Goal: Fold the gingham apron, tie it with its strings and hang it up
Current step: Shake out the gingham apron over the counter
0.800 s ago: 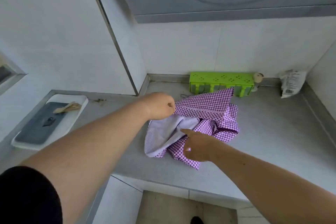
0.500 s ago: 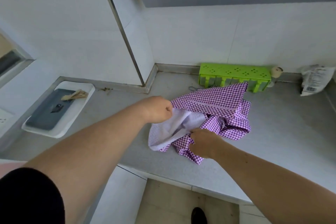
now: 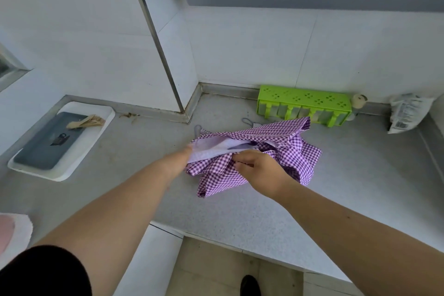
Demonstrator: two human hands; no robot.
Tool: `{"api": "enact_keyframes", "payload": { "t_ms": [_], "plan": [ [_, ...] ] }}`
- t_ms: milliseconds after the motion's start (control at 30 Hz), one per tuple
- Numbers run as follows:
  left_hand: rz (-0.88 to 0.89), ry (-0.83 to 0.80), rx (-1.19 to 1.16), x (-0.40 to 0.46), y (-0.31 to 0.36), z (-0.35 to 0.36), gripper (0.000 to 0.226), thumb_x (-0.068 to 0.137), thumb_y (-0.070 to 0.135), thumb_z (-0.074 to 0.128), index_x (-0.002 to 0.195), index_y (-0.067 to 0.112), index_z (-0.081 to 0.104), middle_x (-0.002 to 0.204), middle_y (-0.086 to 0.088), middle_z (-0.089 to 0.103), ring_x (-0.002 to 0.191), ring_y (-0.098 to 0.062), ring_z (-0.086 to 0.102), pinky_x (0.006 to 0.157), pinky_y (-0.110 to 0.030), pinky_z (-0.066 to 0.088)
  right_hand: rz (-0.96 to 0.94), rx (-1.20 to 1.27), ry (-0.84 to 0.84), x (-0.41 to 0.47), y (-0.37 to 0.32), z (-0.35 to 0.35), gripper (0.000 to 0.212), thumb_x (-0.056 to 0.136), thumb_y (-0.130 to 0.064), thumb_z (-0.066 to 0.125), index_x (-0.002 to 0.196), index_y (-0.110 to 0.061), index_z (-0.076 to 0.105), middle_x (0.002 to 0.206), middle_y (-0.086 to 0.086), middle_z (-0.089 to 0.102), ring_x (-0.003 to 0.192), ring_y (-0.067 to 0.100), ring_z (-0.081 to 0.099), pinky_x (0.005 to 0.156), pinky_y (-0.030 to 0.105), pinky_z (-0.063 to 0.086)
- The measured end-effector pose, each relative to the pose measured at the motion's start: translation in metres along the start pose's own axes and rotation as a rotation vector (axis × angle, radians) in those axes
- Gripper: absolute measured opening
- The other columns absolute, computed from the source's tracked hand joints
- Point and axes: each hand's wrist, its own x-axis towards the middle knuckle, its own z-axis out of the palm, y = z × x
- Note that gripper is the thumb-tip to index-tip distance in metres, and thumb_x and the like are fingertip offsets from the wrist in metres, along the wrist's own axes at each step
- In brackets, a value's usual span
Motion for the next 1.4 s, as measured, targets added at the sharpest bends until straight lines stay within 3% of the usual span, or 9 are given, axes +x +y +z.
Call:
{"api": "enact_keyframes", "payload": {
  "t_ms": [167, 300, 433, 600, 733, 900, 1067, 1167, 1400],
  "plan": [
    [0.086, -0.074, -0.361, 0.004, -0.002, -0.002, 0.031, 0.104, 0.007, 0.054, 0.132, -0.003, 0.062, 0.089, -0.013, 0.068, 0.076, -0.024, 0.066, 0.060, -0.034, 0.063, 0.054, 0.061, -0.167, -0.010, 0.001, 0.003, 0.023, 0.100, -0.033, 0.061, 0.109, -0.020, 0.078, 0.078, 0.000, 0.067, 0.060, 0.011, 0.054, 0.062, 0.035, 0.047],
    [0.414, 0.114, -0.157, -0.005, 0.019, -0.018, 0.034, 0.089, 0.006, 0.059, 0.121, 0.012, 0.069, 0.099, -0.013, 0.070, 0.090, -0.030, 0.067, 0.079, -0.037, 0.056, 0.110, -0.087, -0.377, -0.013, -0.005, 0.005, 0.025, 0.096, -0.042, 0.057, 0.094, -0.031, 0.079, 0.087, -0.017, 0.076, 0.067, 0.000, 0.063, 0.069, 0.029, 0.053],
    [0.818, 0.115, 0.129, -0.036, 0.043, -0.034, 0.035, 0.089, -0.002, 0.056, 0.075, 0.028, 0.068, 0.082, 0.001, 0.068, 0.082, -0.024, 0.064, 0.069, -0.032, 0.049, -0.077, -0.176, 0.064, 0.007, -0.006, -0.003, 0.012, 0.093, -0.026, 0.065, 0.096, -0.037, 0.067, 0.098, -0.017, 0.067, 0.071, -0.002, 0.060, 0.072, 0.027, 0.049],
    [1.190, 0.020, 0.673, -0.080, 0.071, -0.048, 0.044, 0.080, -0.012, 0.051, 0.075, 0.030, 0.061, 0.118, 0.002, 0.066, 0.109, -0.021, 0.062, 0.095, -0.038, 0.050, -0.089, -0.202, 0.560, 0.034, -0.016, -0.024, 0.066, 0.066, -0.043, 0.063, 0.118, -0.007, 0.046, 0.115, 0.002, 0.037, 0.110, 0.025, 0.042, 0.101, 0.045, 0.042],
    [1.245, 0.070, 0.835, -0.109, 0.077, -0.063, 0.036, 0.082, -0.012, 0.048, 0.075, 0.023, 0.056, 0.113, 0.009, 0.061, 0.100, -0.012, 0.055, 0.081, -0.028, 0.040, 0.070, -0.134, 0.630, 0.037, -0.036, -0.042, 0.098, 0.058, -0.036, 0.081, 0.138, -0.003, 0.035, 0.133, 0.013, 0.043, 0.129, 0.035, 0.042, 0.112, 0.053, 0.035],
    [1.265, 0.171, 0.784, -0.127, 0.070, -0.085, 0.024, 0.079, -0.011, 0.045, 0.083, 0.007, 0.061, 0.098, 0.002, 0.058, 0.092, -0.022, 0.057, 0.082, -0.043, 0.049, -0.302, -0.235, 0.761, 0.022, -0.064, -0.060, 0.106, 0.062, -0.027, 0.087, 0.152, -0.021, 0.033, 0.139, 0.009, 0.043, 0.130, 0.031, 0.044, 0.107, 0.043, 0.032],
    [1.275, 0.357, 0.675, -0.151, 0.070, -0.090, 0.021, 0.084, -0.003, 0.049, 0.088, 0.015, 0.058, 0.087, 0.001, 0.061, 0.086, -0.024, 0.059, 0.074, -0.041, 0.049, -0.471, -0.721, 0.591, 0.014, -0.096, -0.057, 0.035, 0.083, -0.052, 0.054, 0.104, -0.028, 0.069, 0.113, -0.003, 0.066, 0.111, 0.030, 0.056, 0.086, 0.041, 0.037],
    [1.185, 0.478, 0.633, -0.153, 0.064, -0.101, 0.023, 0.088, 0.003, 0.048, 0.098, 0.024, 0.048, 0.082, 0.005, 0.056, 0.077, -0.022, 0.056, 0.063, -0.034, 0.042, -0.331, -0.291, 0.554, -0.003, -0.113, -0.059, 0.020, 0.099, -0.033, 0.048, 0.082, -0.022, 0.049, 0.066, 0.001, 0.058, 0.068, 0.029, 0.056, 0.060, 0.038, 0.038],
    [0.955, 0.516, 0.594, -0.107, 0.024, -0.151, 0.021, 0.092, 0.008, 0.054, 0.074, 0.019, 0.053, 0.078, 0.002, 0.056, 0.084, -0.029, 0.060, 0.056, -0.029, 0.035, -0.210, -0.079, 0.824, -0.049, -0.158, -0.093, 0.012, 0.100, -0.019, 0.040, 0.092, -0.016, 0.049, 0.069, 0.002, 0.053, 0.068, 0.028, 0.048, 0.062, 0.037, 0.035]
  ]
}}
